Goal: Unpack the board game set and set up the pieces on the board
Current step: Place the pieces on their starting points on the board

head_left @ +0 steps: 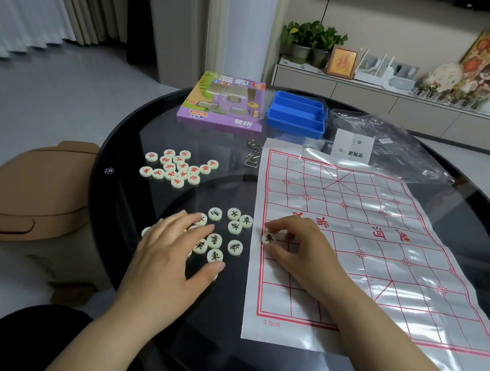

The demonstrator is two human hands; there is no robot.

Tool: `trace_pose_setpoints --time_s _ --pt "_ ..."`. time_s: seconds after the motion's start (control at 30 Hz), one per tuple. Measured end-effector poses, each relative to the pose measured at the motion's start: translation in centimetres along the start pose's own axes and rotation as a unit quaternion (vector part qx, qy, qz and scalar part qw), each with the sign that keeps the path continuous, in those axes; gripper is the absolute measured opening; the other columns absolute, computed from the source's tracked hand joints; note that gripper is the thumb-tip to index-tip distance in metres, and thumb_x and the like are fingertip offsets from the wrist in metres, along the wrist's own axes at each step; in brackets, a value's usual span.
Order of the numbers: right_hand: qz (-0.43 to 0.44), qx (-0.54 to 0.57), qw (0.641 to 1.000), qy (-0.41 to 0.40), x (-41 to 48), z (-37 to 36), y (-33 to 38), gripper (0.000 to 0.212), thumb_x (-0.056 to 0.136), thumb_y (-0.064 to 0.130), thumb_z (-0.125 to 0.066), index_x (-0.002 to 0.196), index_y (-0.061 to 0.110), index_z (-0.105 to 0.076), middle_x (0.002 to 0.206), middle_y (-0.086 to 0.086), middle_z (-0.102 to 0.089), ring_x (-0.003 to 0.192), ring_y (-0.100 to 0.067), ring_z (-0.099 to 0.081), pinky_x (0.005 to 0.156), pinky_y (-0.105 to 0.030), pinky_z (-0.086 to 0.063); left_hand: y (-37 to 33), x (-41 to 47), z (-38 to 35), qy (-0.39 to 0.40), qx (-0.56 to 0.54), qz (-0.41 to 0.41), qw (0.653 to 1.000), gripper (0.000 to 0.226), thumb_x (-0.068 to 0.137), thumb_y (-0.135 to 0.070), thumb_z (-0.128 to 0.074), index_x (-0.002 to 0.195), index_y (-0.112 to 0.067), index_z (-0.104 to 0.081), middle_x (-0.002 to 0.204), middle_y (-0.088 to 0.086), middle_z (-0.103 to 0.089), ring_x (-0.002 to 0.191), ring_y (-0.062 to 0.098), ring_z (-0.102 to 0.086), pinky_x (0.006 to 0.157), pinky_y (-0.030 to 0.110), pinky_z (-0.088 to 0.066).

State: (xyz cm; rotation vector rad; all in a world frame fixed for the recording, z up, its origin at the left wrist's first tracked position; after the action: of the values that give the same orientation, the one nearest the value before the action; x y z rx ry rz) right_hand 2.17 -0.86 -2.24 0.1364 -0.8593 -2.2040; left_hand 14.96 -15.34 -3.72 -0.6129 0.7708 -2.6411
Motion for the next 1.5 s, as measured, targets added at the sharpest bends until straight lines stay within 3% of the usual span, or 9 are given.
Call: trace_pose_setpoints --time_s 0.13,0.27,0.43,0.5,0.7,0.87,1.1,1.23,1.5 --pt "0.011 0.011 1.0 0.004 0.1 0.4 0.6 0.034 0.081 0.017 -0.065 0.114 0.021 -0.057 0.096 0.022 -0.043 0.086 0.008 -0.04 0.077 0.002 -0.031 -0.2 0.3 0.3 0.058 0.026 0.039 0.997 0.098 0.048 -0.077 -0.021 0.136 -0.036 -0.032 0.144 -0.02 -0.016 0.129 -0.009 0.007 0.104 0.018 0.013" --pt "0.031 -0.041 0.997 0.056 1.6 0.4 2.0 0.039 0.084 0.021 -0.061 0.123 0.023 -0.052 0.115 0.012 -0.041 0.107 -0.004 -0.037 0.09 -0.012 -0.028 0.4 0.8 1.0 0.109 0.064 0.078 0.989 0.112 0.035 -0.082 -0.016 0.14 -0.043 -0.009 0.15 -0.019 0.004 0.135 0.0 0.013 0.111 0.028 0.01" --pt "0.03 -0.116 0.983 0.137 4.3 -1.1 4.2 0.047 0.086 0.018 -0.058 0.131 0.019 -0.043 0.135 -0.003 -0.04 0.123 -0.019 -0.037 0.096 -0.024 -0.034 -0.5 2.5 1.5 0.096 0.032 0.057 0.993 0.084 0.065 -0.076 -0.028 0.139 -0.035 -0.025 0.149 -0.017 -0.015 0.136 0.002 -0.007 0.109 0.022 -0.006" --pt "0.039 -0.18 0.967 0.174 4.8 -1.9 4.8 0.05 0.086 0.017 -0.056 0.133 0.017 -0.04 0.134 -0.006 -0.04 0.123 -0.024 -0.036 0.097 -0.029 -0.035 -1.0 3.9 1.3 0.103 0.055 0.034 0.993 0.055 0.088 -0.048 -0.043 0.139 -0.03 -0.028 0.147 -0.014 -0.021 0.135 0.007 -0.017 0.108 0.024 -0.015" --pt "0.072 -0.24 0.953 0.169 5.4 -2.5 5.4 0.041 0.085 0.011 -0.055 0.125 0.013 -0.048 0.123 -0.01 -0.044 0.113 -0.026 -0.043 0.088 -0.03 -0.039 -1.4 7.1 -0.2 0.147 0.137 0.003 0.98 0.033 0.09 -0.009 -0.043 0.121 -0.019 -0.049 0.125 -0.003 -0.05 0.117 0.016 -0.041 0.089 0.029 -0.039" --pt "0.089 -0.221 0.956 0.169 5.8 -2.3 5.3 0.03 0.084 0.009 -0.055 0.114 0.01 -0.056 0.119 -0.01 -0.047 0.104 -0.026 -0.051 0.078 -0.026 -0.039 -1.2 7.3 -0.3 0.116 0.159 -0.015 0.98 0.024 0.09 -0.013 -0.044 0.111 -0.016 -0.057 0.111 0.0 -0.058 0.108 0.018 -0.049 0.082 0.027 -0.039" --pt "0.082 -0.169 0.97 0.151 5.7 -1.7 4.9 0.019 0.085 0.009 -0.056 0.103 0.006 -0.06 0.114 -0.01 -0.049 0.097 -0.026 -0.054 0.081 -0.029 -0.045 -1.8 7.2 1.1 0.061 0.051 0.006 0.997 0.031 0.088 -0.018 -0.056 0.119 -0.018 -0.058 0.116 -0.001 -0.062 0.106 0.017 -0.055 0.092 0.032 -0.043" --pt "0.082 -0.138 0.976 0.147 5.6 -0.4 4.6 0.015 0.081 0.004 -0.058 0.095 0.006 -0.062 0.104 -0.006 -0.048 0.089 -0.022 -0.053 0.077 -0.028 -0.044 -2.9 6.7 2.1 0.03 -0.019 0.016 0.999 0.029 0.081 -0.015 -0.064 0.11 -0.018 -0.063 0.098 -0.004 -0.065 0.097 0.012 -0.059 0.091 0.031 -0.045" --pt "-0.011 -0.133 0.975 0.176 1.7 4.1 0.7 0.035 0.08 0.004 -0.059 0.064 0.031 -0.043 0.085 0.008 -0.045 0.081 -0.012 -0.049 0.063 -0.013 -0.037 -7.2 3.5 -2.9 0.165 0.013 -0.064 0.984 0.023 0.087 -0.03 -0.056 0.109 -0.028 -0.052 0.108 -0.009 -0.06 0.104 0.012 -0.051 0.088 0.026 -0.042"
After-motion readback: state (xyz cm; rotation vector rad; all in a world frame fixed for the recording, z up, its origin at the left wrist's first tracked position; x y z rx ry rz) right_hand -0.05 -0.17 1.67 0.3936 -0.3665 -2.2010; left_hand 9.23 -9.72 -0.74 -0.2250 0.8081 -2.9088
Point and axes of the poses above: each hand's wrist, its own x-axis towards the middle knuckle, its own z-axis out of the back of the hand, y = z × x, the point moved 3 cm from there along x, towards the middle knuckle
